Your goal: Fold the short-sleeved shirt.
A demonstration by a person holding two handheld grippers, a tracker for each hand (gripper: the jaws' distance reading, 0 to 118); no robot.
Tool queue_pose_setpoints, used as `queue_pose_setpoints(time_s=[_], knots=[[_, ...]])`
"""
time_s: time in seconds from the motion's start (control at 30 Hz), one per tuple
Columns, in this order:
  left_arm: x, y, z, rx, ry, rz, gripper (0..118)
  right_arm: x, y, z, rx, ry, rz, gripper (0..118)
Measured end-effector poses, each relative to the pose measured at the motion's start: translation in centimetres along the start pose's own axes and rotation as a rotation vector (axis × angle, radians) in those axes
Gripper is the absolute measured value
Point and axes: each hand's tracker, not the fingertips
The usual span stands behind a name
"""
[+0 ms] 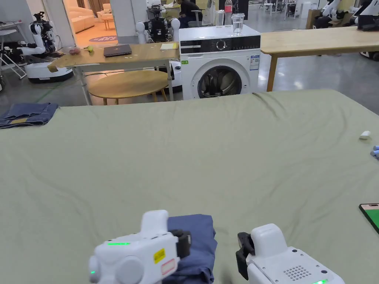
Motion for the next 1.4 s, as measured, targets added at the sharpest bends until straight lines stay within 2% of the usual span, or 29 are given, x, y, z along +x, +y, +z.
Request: queue_pose_setpoints(time_s=[0.1,0.17,0.23,0.27,0.3,0.33,0.37,0.4,0.5,0.63,0.77,0.8,0.83,0.9,0.93,1.0,1.17,1.23,1.4], knots=[[-3.6,0.2,3.6,0.049,0.043,0.070,0,-1.4,1.6,-1.5,-0.047,0.079,-0.043,0],[-6.3,-0.2,5.1,0.076,0.027,0.143,0,-2.8,2.8,-3.2,-0.067,0.152,-0.035,0],[-8.6,-0.8,5.8,0.058,-0.021,0.215,3,-3.7,3.7,-5.2,-0.115,0.253,-0.088,0],[-9.8,-1.4,5.9,0.056,-0.052,0.252,21,-4.1,3.8,-6.2,-0.147,0.303,-0.122,0],[-10.3,-1.8,5.8,0.051,-0.093,0.295,54,-4.4,3.7,-7.2,-0.164,0.331,-0.146,0],[-11.2,-2.4,5.6,0.046,-0.113,0.330,81,-4.5,3.4,-8.2,-0.195,0.366,-0.171,0],[-12.1,-3.0,5.4,0.038,-0.140,0.372,101,-4.5,2.9,-9.1,-0.234,0.386,-0.196,0],[-12.8,-3.6,5.1,0.038,-0.155,0.403,110,-4.4,2.4,-9.8,-0.273,0.380,-0.207,0],[-15.7,-5.0,3.2,-0.013,-0.245,0.495,111,-3.5,0.6,-11.4,-0.377,0.269,-0.182,0],[-19.2,-6.3,-1.5,-0.111,-0.326,0.568,110,-1.1,-0.6,-11.4,-0.374,0.250,-0.338,0],[-17.4,-5.4,-2.8,-0.090,-0.451,0.626,110,-0.7,-0.8,-11.1,-0.368,0.252,-0.303,0],[-17.0,-5.1,-3.4,-0.108,-0.468,0.630,106,-0.7,-0.8,-11.1,-0.360,0.257,-0.296,0],[-14.4,-4.1,-3.4,-0.139,-0.398,0.583,97,-0.9,-0.9,-11.1,-0.352,0.260,-0.287,0],[-13.1,-3.3,-4.4,-0.174,-0.301,0.526,36,-1.0,-0.9,-11.1,-0.336,0.258,-0.274,0],[-13.2,-3.3,-4.6,-0.169,-0.270,0.548,36,-1.0,-0.9,-11.1,-0.323,0.249,-0.269,0],[-16.2,-2.6,-4.6,-0.147,-0.309,0.576,36,-1.0,-0.6,-10.6,-0.303,0.260,-0.276,0],[-19.7,-0.5,-0.5,-0.105,-0.205,0.471,35,-2.4,1.8,-9.5,-0.248,0.266,-0.209,0],[-22.1,0.7,3.3,-0.075,-0.136,0.443,35,-3.1,2.7,-9.7,-0.236,0.276,-0.203,0],[-33.4,3.2,11.6,-0.024,0.065,0.367,35,-5.2,4.0,-11.2,-0.214,0.292,-0.172,0]])
